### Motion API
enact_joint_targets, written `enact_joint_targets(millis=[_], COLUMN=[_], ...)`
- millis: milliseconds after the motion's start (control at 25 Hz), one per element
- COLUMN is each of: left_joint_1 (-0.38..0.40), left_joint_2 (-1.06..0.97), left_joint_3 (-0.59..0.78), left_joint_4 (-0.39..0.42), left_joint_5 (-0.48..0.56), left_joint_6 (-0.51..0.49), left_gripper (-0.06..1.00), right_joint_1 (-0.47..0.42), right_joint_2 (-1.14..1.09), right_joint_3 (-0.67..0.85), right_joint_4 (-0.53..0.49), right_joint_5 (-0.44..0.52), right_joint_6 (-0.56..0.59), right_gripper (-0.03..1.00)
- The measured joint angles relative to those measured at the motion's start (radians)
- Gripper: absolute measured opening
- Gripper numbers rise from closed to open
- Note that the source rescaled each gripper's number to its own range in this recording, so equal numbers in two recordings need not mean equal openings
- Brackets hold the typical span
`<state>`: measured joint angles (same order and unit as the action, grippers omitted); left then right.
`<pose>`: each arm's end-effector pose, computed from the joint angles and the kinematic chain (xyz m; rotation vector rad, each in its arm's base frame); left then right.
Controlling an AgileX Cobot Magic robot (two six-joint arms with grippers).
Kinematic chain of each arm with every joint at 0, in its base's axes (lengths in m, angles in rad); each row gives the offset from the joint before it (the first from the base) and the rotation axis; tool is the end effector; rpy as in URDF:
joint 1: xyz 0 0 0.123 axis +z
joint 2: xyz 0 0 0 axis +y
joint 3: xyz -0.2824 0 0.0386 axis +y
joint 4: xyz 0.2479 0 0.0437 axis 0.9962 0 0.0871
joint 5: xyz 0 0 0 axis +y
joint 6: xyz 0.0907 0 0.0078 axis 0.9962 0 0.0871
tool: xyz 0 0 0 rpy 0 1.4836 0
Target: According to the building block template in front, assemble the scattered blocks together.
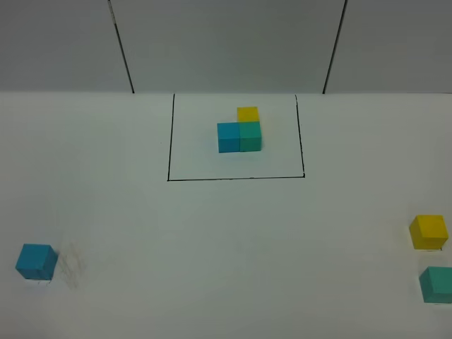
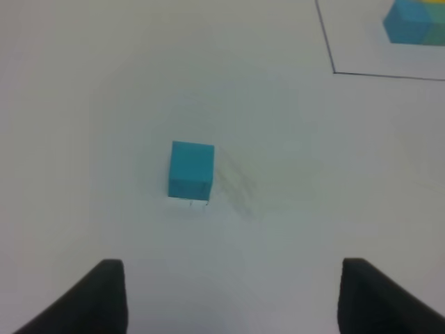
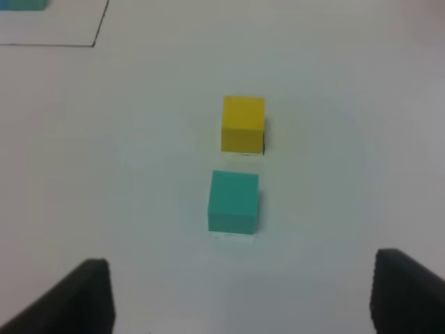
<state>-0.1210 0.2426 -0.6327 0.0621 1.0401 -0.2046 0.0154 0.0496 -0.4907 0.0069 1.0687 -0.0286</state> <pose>0.0251 0.0019 0.3145 -0.0872 2.1323 -0.1161 0.0034 0.0006 0.2740 -0.0466 2.1107 0.0005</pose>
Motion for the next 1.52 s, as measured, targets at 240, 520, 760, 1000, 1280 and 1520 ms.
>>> enact_joint_targets(millis=[240,520,760,1000,1280,1520], left_joint_1=[0.0,0.0,0.0,0.0,0.0,0.0], left_joint_2=[0.376,0.765,0.98,1.139,1.277,1.368], left_joint_3=[-0.157,-0.206,-0.207,-0.208,-0.208,-0.205], left_joint_4=[0.063,0.16,0.135,0.133,0.136,0.136], left_joint_5=[0.016,-0.025,-0.204,-0.286,-0.348,-0.408], left_joint_6=[-0.009,-0.01,-0.007,0.002,-0.016,-0.035], left_gripper=[0.47,0.47,0.47,0.47,0.47,0.47], right_joint_1=[0.0,0.0,0.0,0.0,0.0,0.0], right_joint_2=[0.0,0.0,0.0,0.0,0.0,0.0], right_joint_3=[0.0,0.0,0.0,0.0,0.0,0.0], right_joint_4=[0.0,0.0,0.0,0.0,0.0,0.0], right_joint_5=[0.0,0.0,0.0,0.0,0.0,0.0], right_joint_6=[0.0,0.0,0.0,0.0,0.0,0.0], right_gripper=[0.57,0.57,0.57,0.57,0.57,0.57])
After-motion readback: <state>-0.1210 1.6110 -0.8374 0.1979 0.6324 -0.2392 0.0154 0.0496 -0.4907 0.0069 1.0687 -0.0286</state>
